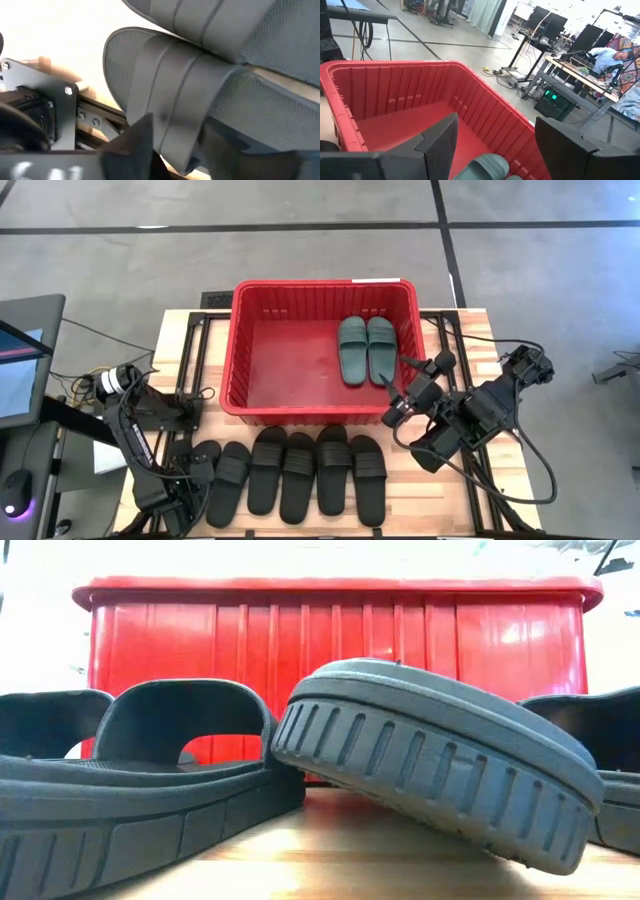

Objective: Pick and place slides into bin
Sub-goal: Put the black slipper into the red organizer bin

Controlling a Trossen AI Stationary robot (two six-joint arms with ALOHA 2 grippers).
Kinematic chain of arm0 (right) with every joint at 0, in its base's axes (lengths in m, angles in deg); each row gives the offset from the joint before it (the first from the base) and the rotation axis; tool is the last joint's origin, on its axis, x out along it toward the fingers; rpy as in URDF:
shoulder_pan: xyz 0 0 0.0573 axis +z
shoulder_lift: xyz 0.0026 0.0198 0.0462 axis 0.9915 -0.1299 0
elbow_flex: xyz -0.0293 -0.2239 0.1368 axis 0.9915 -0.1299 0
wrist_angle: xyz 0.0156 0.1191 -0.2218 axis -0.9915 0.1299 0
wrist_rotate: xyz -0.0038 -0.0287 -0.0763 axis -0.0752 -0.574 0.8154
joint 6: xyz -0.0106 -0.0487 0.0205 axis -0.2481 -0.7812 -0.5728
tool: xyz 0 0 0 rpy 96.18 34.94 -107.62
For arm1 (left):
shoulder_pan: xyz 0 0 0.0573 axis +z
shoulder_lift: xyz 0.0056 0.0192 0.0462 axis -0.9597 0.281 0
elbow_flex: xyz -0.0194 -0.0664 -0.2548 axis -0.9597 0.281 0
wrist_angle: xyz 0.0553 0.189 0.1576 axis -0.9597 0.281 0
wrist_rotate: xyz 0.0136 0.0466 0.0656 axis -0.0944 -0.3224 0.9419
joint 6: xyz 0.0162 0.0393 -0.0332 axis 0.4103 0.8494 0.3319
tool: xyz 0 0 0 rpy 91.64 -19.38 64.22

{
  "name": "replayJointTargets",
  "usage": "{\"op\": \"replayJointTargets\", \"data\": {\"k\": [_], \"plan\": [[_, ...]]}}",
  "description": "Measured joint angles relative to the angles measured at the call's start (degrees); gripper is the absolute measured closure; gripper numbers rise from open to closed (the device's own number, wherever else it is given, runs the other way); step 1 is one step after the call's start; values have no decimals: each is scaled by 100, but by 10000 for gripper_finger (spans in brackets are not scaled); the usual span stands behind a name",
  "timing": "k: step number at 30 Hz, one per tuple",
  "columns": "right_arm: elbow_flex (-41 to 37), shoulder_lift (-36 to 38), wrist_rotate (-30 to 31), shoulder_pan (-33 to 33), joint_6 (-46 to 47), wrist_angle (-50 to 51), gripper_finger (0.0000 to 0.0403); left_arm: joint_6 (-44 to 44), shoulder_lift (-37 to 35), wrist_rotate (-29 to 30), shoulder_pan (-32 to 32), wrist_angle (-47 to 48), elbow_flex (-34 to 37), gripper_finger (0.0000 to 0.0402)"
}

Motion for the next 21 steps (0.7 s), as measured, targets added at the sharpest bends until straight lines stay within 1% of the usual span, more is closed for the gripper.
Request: {"op": "replayJointTargets", "data": {"k": [2,5,6,12,16,21], "plan": [[0,0,0,0,0,0,152,-13,0,28,0,-7,2,307],[0,0,0,2,0,0,152,-33,0,57,0,-47,-2,378],[0,0,0,2,0,0,152,-57,0,67,0,-20,-17,388],[0,-2,0,2,-2,0,152,-72,2,78,10,270,-263,397],[0,-2,0,1,-7,0,152,-102,-37,64,11,764,-616,399],[0,-2,0,0,-16,0,152,-339,-183,68,11,1546,-1080,400]]}}
